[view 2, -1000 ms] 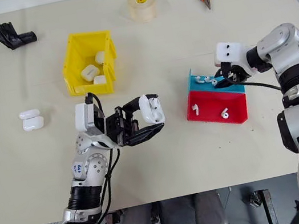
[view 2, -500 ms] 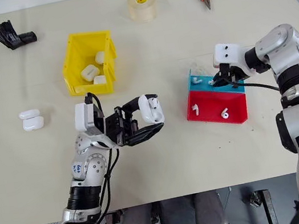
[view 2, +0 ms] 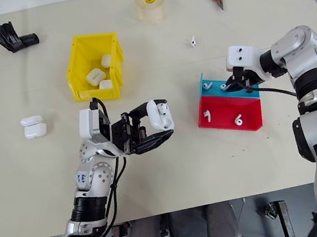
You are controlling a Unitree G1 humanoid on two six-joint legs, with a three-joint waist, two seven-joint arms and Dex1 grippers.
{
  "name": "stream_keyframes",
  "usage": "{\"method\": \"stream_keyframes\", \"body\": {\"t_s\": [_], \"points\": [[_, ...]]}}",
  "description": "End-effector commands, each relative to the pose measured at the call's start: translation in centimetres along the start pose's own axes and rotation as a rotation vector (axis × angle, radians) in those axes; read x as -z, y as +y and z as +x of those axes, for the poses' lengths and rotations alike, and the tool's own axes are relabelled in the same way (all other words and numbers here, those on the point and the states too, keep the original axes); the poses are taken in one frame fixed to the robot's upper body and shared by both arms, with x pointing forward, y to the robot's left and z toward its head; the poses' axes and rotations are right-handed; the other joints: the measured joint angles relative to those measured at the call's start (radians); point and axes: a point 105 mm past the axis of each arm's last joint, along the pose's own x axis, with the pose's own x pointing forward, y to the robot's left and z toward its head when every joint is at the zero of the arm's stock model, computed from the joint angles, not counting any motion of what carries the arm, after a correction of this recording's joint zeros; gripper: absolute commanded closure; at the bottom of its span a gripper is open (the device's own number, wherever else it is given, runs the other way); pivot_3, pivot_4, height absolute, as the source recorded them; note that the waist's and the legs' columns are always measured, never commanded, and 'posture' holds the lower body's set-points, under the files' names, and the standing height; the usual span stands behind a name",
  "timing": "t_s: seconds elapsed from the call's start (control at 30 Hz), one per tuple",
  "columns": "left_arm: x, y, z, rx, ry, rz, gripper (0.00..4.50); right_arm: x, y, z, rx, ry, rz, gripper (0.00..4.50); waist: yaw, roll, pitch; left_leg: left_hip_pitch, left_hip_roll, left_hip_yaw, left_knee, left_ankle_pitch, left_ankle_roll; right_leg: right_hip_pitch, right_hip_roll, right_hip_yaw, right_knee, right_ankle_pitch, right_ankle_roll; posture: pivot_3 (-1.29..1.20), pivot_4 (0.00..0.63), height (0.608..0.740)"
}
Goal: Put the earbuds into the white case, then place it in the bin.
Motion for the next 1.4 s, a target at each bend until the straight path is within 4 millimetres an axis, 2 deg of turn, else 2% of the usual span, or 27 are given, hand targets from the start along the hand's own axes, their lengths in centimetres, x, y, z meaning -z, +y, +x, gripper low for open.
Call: {"method": "stream_keyframes", "body": {"t_s": [0.03, 0.4, 0.57, 0.67, 0.8, 0.97, 1.4], "points": [[-0.9, -0.2, 0.6, 0.025, -0.019, 0.042, 1.57, 0.1, -0.1, -0.5, 0.016, 0.027, -0.089, 3.56, 0.000, 0.000, 0.000, 0.000, 0.000, 0.000, 0.000, 0.000, 0.000, 0.000, 0.000, 0.000, 0.000, 0.000, 0.000, 0.00, 0.150, 0.740], [-1.0, -0.2, 0.5, 0.020, -0.022, 0.042, 1.57, -0.4, 0.2, -0.1, -0.021, 0.061, -0.244, 3.56, 0.000, 0.000, 0.000, 0.000, 0.000, 0.000, 0.000, 0.000, 0.000, 0.000, 0.000, 0.000, 0.000, 0.000, 0.000, 0.00, 0.150, 0.740], [-1.0, -0.2, 0.5, 0.009, -0.023, 0.047, 1.57, 0.0, 1.2, -0.3, -0.138, 0.062, -0.084, 3.56, 0.001, 0.000, 0.000, 0.000, 0.000, 0.000, 0.000, 0.000, 0.000, 0.000, 0.000, 0.000, 0.000, 0.000, 0.000, 0.00, 0.150, 0.740], [-1.0, -0.1, 0.4, 0.007, -0.022, 0.048, 1.57, 0.2, 1.8, -0.7, -0.200, 0.074, -0.054, 2.96, 0.003, 0.000, 0.000, 0.000, 0.000, 0.000, 0.000, 0.000, 0.000, 0.000, 0.000, 0.000, 0.000, 0.000, 0.000, 0.00, 0.150, 0.740], [-1.0, -0.1, 0.4, 0.007, -0.022, 0.047, 1.57, -0.6, 1.3, -0.7, -0.158, 0.044, -0.111, 1.67, 0.002, 0.000, 0.000, 0.000, 0.000, 0.000, 0.000, 0.000, 0.000, 0.000, 0.000, 0.000, 0.000, 0.000, 0.000, 0.00, 0.150, 0.740], [-1.0, 0.0, 0.5, 0.008, -0.023, 0.047, 1.57, -1.0, 0.4, -0.6, -0.082, 0.052, -0.158, 1.67, 0.001, 0.000, 0.000, 0.000, 0.000, 0.000, 0.000, 0.000, 0.000, 0.000, 0.000, 0.000, 0.000, 0.000, 0.000, 0.00, 0.150, 0.740], [-0.9, -0.1, 0.4, -0.003, -0.022, 0.050, 1.57, -1.6, 0.5, 0.4, -0.103, 0.040, -0.077, 1.67, -0.009, 0.000, 0.000, 0.000, 0.000, 0.000, 0.000, 0.000, 0.000, 0.000, 0.000, 0.000, 0.000, 0.000, 0.000, 0.00, 0.150, 0.740]]}}
